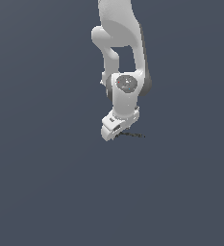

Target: Pick up the object and move it to a goal position.

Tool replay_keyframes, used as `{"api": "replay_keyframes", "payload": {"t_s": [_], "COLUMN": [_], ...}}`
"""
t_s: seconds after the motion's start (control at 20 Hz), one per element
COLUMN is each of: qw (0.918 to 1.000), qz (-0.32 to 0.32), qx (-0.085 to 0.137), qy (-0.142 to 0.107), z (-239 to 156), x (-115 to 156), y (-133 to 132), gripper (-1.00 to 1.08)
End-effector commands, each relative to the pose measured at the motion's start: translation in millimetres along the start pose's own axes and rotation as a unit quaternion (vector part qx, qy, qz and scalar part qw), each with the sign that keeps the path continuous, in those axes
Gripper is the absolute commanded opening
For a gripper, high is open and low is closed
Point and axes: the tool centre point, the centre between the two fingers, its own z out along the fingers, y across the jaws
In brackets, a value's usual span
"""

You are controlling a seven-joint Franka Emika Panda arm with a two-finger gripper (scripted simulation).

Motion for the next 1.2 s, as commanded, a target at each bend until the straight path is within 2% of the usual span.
{"api": "replay_keyframes", "payload": {"t_s": [0.0,0.25,0.6,0.9,1.15], "qw": [0.9990,0.9915,0.9719,0.9564,0.9489], "qz": [-0.044,-0.130,-0.235,-0.292,-0.315], "qx": [-0.001,-0.002,-0.004,-0.004,-0.004], "qy": [0.001,0.003,0.007,0.010,0.011], "z": [5.6,16.1,28.2,34.3,36.8], "x": [-0.3,-1.1,-2.5,-3.5,-3.9], "y": [-7.7,-23.5,-44.1,-55.8,-60.8], "gripper": [1.00,1.00,1.00,1.00,1.00]}}
